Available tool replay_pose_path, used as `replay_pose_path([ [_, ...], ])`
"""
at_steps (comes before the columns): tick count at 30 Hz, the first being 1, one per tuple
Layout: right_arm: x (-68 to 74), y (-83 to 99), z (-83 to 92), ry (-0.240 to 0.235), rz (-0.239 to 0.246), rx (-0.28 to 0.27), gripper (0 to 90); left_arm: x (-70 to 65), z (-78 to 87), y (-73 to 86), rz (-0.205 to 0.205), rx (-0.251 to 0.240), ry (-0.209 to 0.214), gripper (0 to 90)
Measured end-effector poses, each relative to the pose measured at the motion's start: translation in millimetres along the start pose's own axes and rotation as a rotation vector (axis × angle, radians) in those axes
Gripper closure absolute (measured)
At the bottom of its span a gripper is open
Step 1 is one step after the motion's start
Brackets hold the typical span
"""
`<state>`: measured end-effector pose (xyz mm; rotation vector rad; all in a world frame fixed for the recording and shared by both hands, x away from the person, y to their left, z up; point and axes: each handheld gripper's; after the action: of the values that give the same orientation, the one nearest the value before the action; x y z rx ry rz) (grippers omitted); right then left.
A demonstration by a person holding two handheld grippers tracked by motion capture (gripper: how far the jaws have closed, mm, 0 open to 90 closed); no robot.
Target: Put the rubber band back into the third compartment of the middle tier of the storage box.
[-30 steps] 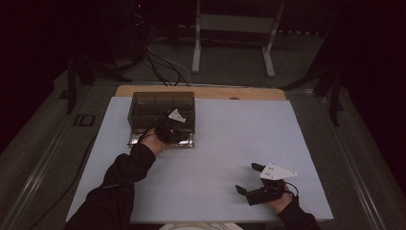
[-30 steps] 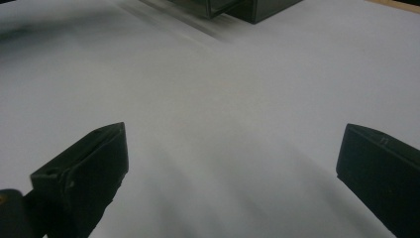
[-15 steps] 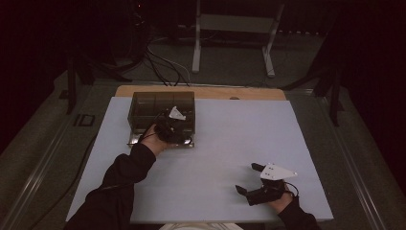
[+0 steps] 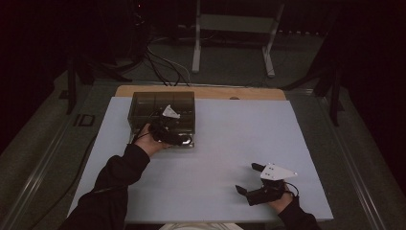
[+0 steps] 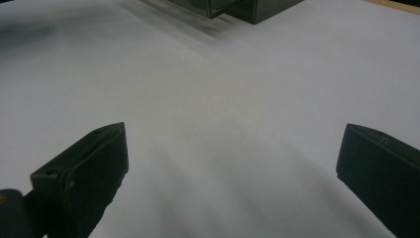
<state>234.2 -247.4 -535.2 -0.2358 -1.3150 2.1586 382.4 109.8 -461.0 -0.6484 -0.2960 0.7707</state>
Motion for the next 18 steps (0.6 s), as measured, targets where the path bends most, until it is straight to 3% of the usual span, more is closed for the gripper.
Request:
replay_pose_path([
  [5, 0.0, 0.1, -0.4, 0.0, -0.002, 0.003, 0.0, 1.1, 8.8, 2.3, 0.009, -0.012, -0.006, 16.9],
  [7, 0.1, 0.0, -0.4, 0.0, -0.002, 0.003, 0.0, 2.8, 12.4, 3.6, 0.016, -0.017, -0.015, 9.0],
  [11, 0.1, 0.0, -0.3, 0.001, -0.002, 0.003, 0.0, 7.9, 19.6, 7.4, 0.032, -0.026, -0.019, 8.4],
  [13, 0.1, 0.0, -0.4, 0.001, -0.003, 0.002, 0.0, 10.5, 23.0, 9.7, 0.035, -0.033, -0.006, 2.1],
  [18, 0.1, 0.0, -0.5, 0.002, -0.003, 0.004, 0.0, 13.8, 30.8, 14.8, 0.034, -0.037, -0.018, 2.1],
])
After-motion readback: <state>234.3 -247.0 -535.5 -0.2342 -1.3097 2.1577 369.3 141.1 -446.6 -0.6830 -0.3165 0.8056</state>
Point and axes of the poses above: each handheld gripper's, and its own axes: z roughly backward along the jaws, y roughly out of its underside, x roughly to its left, and after that the axes turned 6 degrees about -y, right-handed
